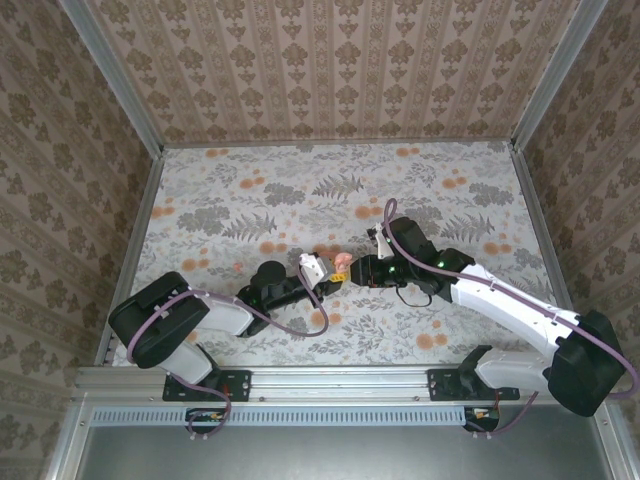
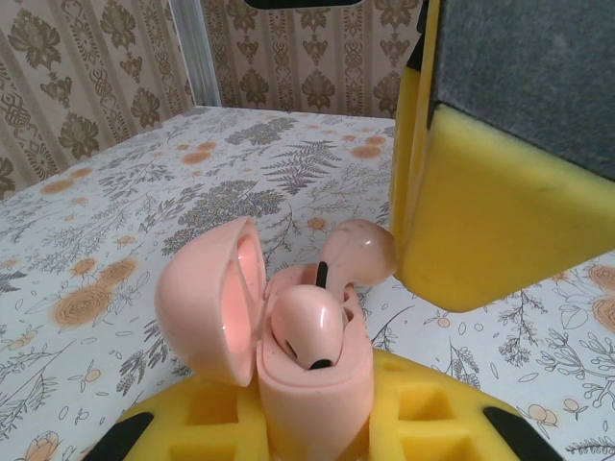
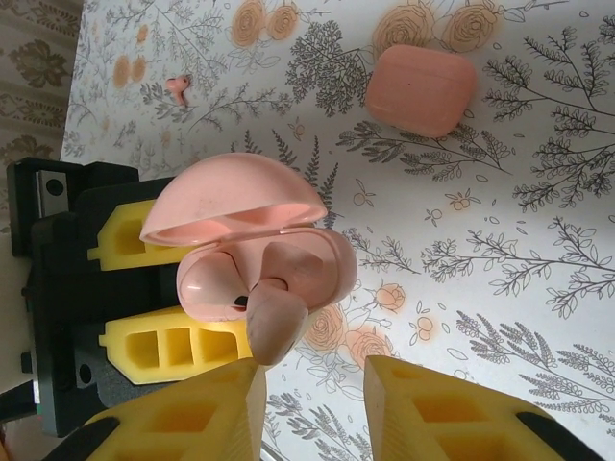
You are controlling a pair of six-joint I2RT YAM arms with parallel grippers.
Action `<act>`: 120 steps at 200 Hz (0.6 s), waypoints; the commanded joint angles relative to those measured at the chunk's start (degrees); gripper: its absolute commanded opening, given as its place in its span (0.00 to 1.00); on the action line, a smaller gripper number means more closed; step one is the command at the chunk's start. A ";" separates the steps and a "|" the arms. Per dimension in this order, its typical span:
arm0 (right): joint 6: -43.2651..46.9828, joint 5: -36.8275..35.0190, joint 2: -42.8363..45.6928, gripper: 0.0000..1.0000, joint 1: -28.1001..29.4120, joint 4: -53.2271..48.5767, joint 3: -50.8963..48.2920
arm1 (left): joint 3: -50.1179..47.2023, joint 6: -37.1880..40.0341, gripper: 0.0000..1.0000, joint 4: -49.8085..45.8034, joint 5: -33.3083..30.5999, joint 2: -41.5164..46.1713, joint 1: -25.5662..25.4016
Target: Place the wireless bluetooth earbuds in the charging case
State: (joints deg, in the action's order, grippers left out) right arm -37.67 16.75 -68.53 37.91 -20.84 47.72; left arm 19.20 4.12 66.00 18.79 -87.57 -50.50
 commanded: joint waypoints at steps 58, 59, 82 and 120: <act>-0.05 -3.74 0.07 0.30 -0.72 0.82 1.28 | -0.60 1.22 0.12 0.29 -0.15 3.25 0.32; -0.04 -3.74 0.07 0.29 -0.73 0.81 1.30 | -0.59 1.23 0.12 0.28 -0.15 3.26 0.32; -0.04 -3.98 -0.01 0.29 -0.91 1.46 1.27 | -0.65 1.33 0.12 -0.17 -0.15 3.73 0.40; 0.10 -4.79 0.63 0.29 -1.17 1.85 1.47 | -0.79 1.51 0.12 -0.87 -0.24 4.32 0.36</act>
State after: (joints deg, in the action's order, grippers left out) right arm -37.69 13.69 -68.53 37.10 -20.12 47.86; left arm 19.14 4.34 65.36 18.55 -84.60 -50.48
